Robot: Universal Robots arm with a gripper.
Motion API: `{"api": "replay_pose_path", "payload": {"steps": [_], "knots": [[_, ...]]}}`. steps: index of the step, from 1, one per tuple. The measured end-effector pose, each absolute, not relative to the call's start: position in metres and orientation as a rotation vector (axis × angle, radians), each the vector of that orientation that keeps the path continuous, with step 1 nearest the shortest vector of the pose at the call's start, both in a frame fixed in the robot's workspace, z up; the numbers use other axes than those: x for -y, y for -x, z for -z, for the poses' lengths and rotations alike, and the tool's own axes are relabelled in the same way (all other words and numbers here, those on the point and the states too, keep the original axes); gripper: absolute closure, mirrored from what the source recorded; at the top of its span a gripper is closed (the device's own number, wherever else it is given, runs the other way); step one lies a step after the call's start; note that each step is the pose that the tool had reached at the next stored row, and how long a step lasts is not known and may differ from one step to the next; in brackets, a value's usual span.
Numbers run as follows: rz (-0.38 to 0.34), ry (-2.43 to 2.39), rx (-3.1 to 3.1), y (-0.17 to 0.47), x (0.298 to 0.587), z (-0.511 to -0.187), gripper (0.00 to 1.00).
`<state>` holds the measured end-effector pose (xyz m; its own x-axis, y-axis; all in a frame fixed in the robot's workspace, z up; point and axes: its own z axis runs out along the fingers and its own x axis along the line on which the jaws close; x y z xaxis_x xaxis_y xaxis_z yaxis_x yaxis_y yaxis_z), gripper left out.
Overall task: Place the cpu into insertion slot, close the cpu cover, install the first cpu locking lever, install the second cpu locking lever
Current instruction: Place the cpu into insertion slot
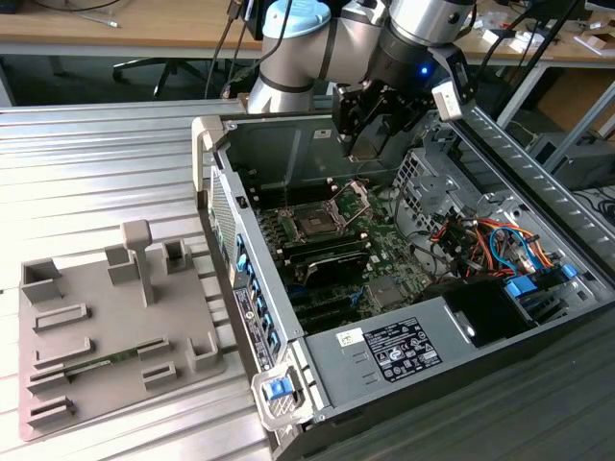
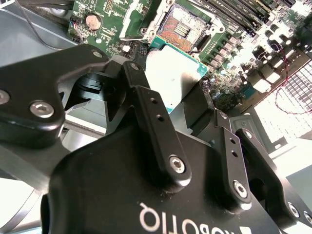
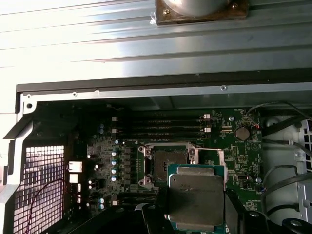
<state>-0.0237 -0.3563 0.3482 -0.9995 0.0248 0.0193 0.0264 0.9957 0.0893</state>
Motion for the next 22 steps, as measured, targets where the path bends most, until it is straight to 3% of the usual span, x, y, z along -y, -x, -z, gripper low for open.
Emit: {"api": "replay_pose_path", "payload": {"steps": [22], "knots": [[0.140,0.040,3.120,0.0237,0.3563,-0.3428,0.46]]}}
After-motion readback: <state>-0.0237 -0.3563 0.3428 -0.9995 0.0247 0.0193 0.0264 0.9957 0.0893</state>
